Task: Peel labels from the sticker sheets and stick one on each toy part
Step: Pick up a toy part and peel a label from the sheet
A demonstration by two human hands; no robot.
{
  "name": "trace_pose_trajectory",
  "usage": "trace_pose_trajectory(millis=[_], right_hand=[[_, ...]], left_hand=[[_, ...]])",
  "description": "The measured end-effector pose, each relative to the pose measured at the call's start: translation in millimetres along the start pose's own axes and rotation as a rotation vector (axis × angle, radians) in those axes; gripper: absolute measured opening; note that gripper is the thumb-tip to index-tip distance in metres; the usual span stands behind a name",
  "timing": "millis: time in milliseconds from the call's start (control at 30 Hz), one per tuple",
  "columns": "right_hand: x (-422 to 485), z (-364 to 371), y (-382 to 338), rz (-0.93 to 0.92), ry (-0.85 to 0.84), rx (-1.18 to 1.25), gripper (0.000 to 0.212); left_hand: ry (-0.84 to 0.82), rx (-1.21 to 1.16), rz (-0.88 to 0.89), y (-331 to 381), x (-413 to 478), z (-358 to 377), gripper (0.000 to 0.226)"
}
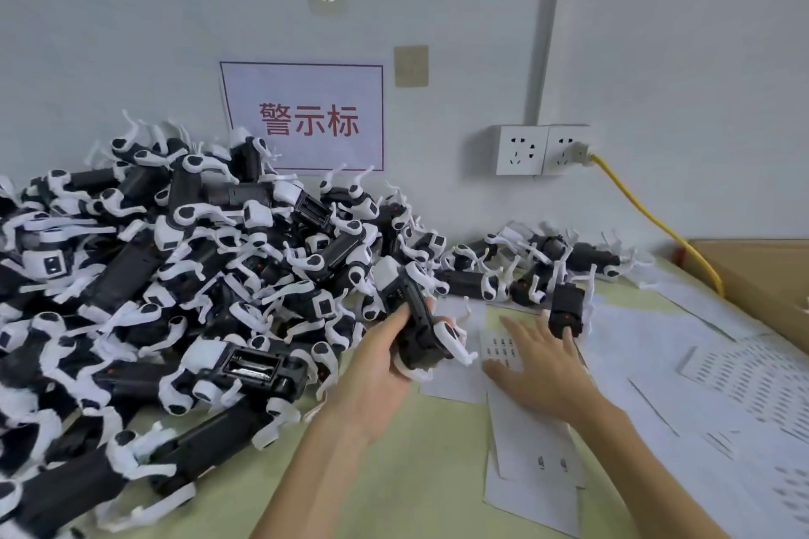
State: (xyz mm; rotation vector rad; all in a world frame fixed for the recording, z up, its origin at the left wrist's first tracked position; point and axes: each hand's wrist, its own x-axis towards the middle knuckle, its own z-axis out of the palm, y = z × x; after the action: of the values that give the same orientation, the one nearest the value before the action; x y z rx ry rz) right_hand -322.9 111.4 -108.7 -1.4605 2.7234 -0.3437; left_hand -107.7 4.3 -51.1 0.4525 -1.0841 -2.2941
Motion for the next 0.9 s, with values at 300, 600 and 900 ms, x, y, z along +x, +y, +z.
trace_pose_trajectory(millis=[300,600,900], right_hand=[[-15,-26,-6,-0.018,0.312,0.359,0.052],[-43,-72,-28,-0.339,0.233,1.316,0.053],[-56,-62,-58,-0.375,0.176,1.175,0.042]], left_hand=[[-0.049,-0.04,-0.087,2,-15,-5,0.054],[-0.042,0.06,-0.026,2,-23,-11,0.028],[0.073,0.251,0.117,-8,-30,7,0.037]])
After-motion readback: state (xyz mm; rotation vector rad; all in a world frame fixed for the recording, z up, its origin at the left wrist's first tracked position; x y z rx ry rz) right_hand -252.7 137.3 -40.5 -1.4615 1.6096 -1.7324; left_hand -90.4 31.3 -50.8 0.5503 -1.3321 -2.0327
